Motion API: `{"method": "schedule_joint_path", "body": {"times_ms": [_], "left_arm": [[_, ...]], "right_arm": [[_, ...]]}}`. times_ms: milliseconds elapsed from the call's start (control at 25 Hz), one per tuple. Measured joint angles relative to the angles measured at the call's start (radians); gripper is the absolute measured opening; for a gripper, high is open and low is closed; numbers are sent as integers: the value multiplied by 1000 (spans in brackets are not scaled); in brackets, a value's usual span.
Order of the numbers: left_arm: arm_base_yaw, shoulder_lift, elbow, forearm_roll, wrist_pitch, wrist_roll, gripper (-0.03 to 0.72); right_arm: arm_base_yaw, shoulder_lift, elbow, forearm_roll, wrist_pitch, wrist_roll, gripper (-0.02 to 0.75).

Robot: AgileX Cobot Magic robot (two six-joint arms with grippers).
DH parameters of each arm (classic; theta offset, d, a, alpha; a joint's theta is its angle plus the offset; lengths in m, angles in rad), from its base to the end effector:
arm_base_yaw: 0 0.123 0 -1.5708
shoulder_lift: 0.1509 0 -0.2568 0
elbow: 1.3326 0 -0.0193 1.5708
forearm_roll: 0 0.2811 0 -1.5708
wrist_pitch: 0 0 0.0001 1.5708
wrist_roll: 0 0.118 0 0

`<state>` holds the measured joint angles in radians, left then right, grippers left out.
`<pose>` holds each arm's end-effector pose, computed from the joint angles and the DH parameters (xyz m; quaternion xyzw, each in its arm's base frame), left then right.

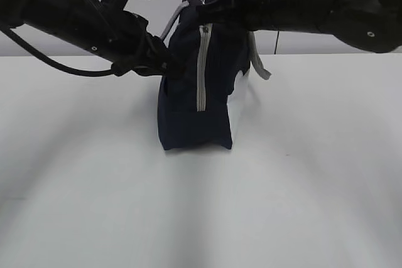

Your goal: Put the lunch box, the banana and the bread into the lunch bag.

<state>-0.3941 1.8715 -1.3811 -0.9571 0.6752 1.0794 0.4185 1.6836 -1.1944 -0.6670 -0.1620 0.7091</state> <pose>0.3888 -0.2271 0.1863 0.3722 0.8247 -0.2728 0.3270 0.4029 0.1920 0.2469 -0.1761 0.7770 0.1783 0.5775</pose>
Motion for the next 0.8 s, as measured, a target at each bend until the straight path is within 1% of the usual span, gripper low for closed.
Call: {"method": "schedule_joint_path", "body": {"times_ms": [360, 560, 800], "left_arm": [[0, -58, 0, 114, 48, -25, 36], [0, -68, -2, 201, 120, -72, 35], [0, -68, -2, 244, 216, -80, 34]], "right_arm": [[4, 0, -73, -75, 87, 0, -1], [2, 0, -93, -89, 98, 0, -1], [-6, 26, -101, -90, 100, 0, -1]]}}
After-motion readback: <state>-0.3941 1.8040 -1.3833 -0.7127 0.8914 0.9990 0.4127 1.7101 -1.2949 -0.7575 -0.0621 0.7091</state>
